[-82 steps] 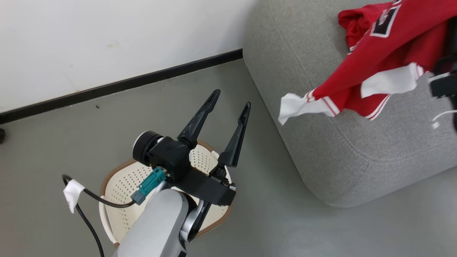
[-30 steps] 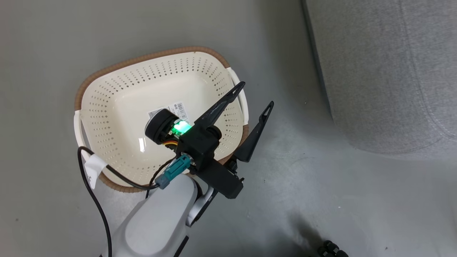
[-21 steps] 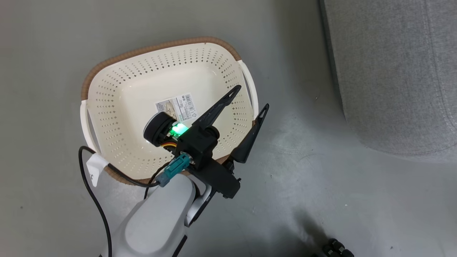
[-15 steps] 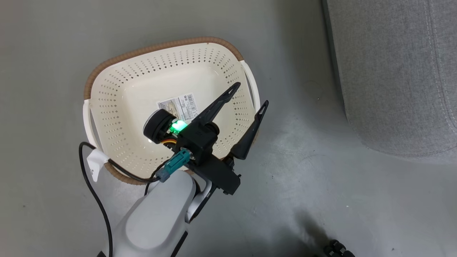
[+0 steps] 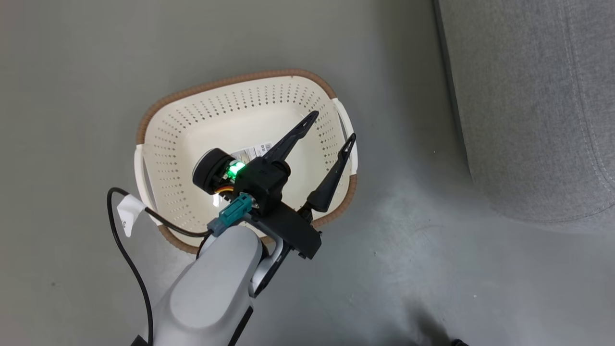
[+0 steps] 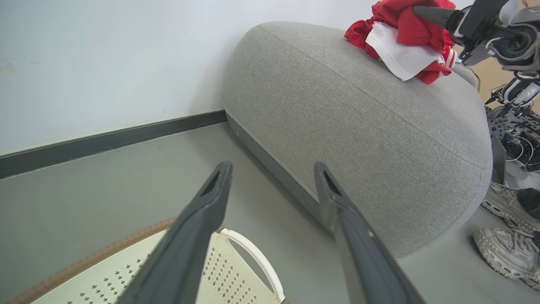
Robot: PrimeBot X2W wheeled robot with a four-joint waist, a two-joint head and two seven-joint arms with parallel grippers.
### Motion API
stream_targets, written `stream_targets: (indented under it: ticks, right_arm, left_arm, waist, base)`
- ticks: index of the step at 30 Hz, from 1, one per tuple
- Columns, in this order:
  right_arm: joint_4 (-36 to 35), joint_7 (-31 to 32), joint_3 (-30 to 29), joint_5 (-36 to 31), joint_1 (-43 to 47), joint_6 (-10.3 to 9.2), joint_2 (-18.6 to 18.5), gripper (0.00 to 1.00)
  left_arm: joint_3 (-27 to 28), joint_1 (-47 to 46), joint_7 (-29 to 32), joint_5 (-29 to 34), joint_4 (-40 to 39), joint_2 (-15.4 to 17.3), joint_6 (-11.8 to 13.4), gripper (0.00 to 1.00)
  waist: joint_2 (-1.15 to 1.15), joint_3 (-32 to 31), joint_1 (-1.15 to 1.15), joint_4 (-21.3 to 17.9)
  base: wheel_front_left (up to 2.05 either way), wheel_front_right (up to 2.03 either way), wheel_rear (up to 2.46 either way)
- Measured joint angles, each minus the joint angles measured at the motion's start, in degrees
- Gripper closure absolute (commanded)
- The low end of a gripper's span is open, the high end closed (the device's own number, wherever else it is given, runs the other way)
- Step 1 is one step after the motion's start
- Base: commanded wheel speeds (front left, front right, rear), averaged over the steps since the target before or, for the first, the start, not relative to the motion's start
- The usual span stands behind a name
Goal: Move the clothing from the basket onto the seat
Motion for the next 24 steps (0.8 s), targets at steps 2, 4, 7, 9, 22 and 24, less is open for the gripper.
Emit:
stream_targets:
  ticks: [2, 4, 7, 9, 22, 24]
  right_arm:
    - [-0.5, -0.1, 0.6, -0.2, 1.1, 0.20, 0.9, 0.00]
    - [-0.8, -0.1, 0.8, -0.5, 1.7, 0.41, 1.2, 0.00]
    - [-1.4, -0.1, 1.3, -1.0, 3.4, 0.42, 1.7, 0.00]
    - [-2.0, -0.1, 1.5, -1.0, 4.4, 0.43, 2.1, 0.00]
    - [-7.8, -0.1, 3.9, -3.0, 11.8, 1.62, 6.6, 0.00]
    - [-8.7, -0.1, 4.4, -2.9, 13.1, 2.02, 7.7, 0.00]
  left_arm:
    - [0.1, 0.0, 0.0, -0.4, 0.5, -0.1, 0.0, 0.00]
    - [0.2, 0.0, 0.0, -0.7, 0.7, -0.2, 0.0, 0.00]
    - [0.7, 0.2, 0.0, -1.9, 1.3, -0.3, 0.0, 0.00]
    - [1.1, 0.3, 0.0, -2.1, 1.5, -0.4, 0.0, 0.00]
    - [7.0, 5.5, 0.0, -4.6, 4.1, -0.7, 1.3, 0.00]
    - [8.4, 6.6, 0.0, -4.8, 4.5, -0.8, 2.2, 0.00]
  waist:
    - [0.00, -0.9, 0.00, 0.3]
    - [0.00, -1.4, 0.00, 0.4]
    - [0.00, -3.0, 0.00, 0.9]
    - [0.00, -4.2, 0.00, 1.2]
    - [-0.01, -12.8, 0.00, 3.1]
    - [-0.01, -14.2, -0.01, 3.4]
  base:
    - [0.00, 0.00, 0.00]
    - [0.00, 0.00, 0.00]
    - [0.00, 0.00, 0.00]
    - [0.00, 0.00, 0.00]
    - [0.00, 0.00, 0.00]
    - [0.00, 0.00, 0.00]
